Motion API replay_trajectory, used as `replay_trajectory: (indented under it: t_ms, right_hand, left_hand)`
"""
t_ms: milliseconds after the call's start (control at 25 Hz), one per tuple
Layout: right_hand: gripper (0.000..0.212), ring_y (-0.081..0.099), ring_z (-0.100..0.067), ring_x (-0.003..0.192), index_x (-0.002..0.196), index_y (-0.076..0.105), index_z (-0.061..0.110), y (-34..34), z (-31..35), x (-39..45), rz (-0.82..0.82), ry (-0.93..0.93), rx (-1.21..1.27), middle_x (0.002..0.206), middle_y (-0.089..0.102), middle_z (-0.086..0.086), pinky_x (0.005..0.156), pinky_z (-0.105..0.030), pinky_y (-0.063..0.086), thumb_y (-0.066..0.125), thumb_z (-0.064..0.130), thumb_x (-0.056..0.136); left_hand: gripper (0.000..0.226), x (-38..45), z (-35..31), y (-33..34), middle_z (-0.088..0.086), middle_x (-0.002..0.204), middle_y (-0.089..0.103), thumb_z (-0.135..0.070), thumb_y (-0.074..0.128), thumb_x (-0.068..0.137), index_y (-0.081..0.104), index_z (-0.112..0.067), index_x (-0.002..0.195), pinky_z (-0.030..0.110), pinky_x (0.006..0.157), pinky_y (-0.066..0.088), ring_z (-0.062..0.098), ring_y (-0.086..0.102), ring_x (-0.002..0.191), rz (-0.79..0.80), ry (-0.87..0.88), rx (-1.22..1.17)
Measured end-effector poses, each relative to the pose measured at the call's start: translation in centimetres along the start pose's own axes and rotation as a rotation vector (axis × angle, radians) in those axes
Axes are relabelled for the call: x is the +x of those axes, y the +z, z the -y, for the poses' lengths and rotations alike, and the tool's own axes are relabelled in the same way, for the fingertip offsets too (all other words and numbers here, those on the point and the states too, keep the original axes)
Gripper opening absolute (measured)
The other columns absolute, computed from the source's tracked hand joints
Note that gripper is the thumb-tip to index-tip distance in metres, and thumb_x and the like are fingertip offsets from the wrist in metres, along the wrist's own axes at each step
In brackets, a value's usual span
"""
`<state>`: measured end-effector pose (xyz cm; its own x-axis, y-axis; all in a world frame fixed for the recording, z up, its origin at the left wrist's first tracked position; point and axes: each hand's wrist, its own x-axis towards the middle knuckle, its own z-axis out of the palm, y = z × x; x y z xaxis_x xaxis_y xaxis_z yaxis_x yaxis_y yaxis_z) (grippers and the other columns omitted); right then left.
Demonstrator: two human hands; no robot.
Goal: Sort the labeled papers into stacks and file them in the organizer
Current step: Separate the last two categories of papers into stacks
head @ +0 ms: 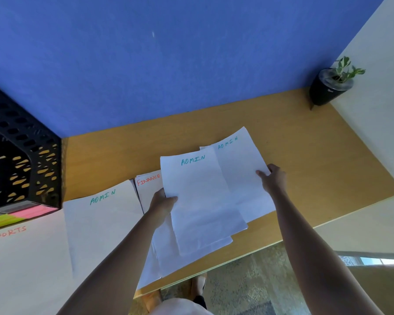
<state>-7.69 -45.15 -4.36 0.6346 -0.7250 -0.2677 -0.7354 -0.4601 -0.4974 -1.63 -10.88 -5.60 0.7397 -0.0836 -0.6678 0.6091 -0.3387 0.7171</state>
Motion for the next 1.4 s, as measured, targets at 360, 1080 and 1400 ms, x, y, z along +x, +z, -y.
replay_trajectory:
  t_ms: [360, 1080, 1400]
  right_hand:
    - [0.035, 0.063, -0.032, 0.079, 0.101, 0.066, 0.006, -5.6, -1.2, 1.3, -0.419, -0.068, 0.421, 0.090, 0.071, -0.018, 0.064, -0.033, 0.038, 0.055, 0.039, 0.091]
    - [0.020, 0.066, -0.027, 0.082, 0.099, 0.068, 0.010, 6.9, 1.4, -9.1, 0.108, -0.364, 0.177, 0.090, 0.070, -0.007, 0.063, -0.030, 0.050, 0.071, 0.027, 0.090]
    - [0.080, 0.054, -0.011, 0.108, 0.132, 0.051, 0.016, 4.6, 2.3, -8.1, 0.079, -0.284, 0.323, 0.122, 0.053, 0.009, 0.087, -0.030, 0.047, 0.089, 0.042, 0.067]
  left_hand:
    - [0.023, -0.2, -0.1, 0.0, 0.011, 0.110, 0.069, -0.003, 0.057, 0.091, 0.063, -0.020, 0.106, 0.052, 0.096, 0.053, 0.034, 0.065, 0.106, 0.015, -0.001, 0.023]
    - [0.038, -1.2, -0.4, 1.7, 0.008, 0.116, 0.072, -0.032, 0.070, 0.089, 0.067, -0.011, 0.120, 0.039, 0.093, 0.054, 0.031, 0.065, 0.107, -0.125, 0.035, 0.078]
    - [0.031, -2.9, -0.7, 0.8, 0.004, 0.122, 0.067, -0.013, 0.056, 0.099, 0.060, -0.011, 0.130, 0.029, 0.092, 0.044, 0.026, 0.062, 0.117, -0.016, 0.230, -0.112]
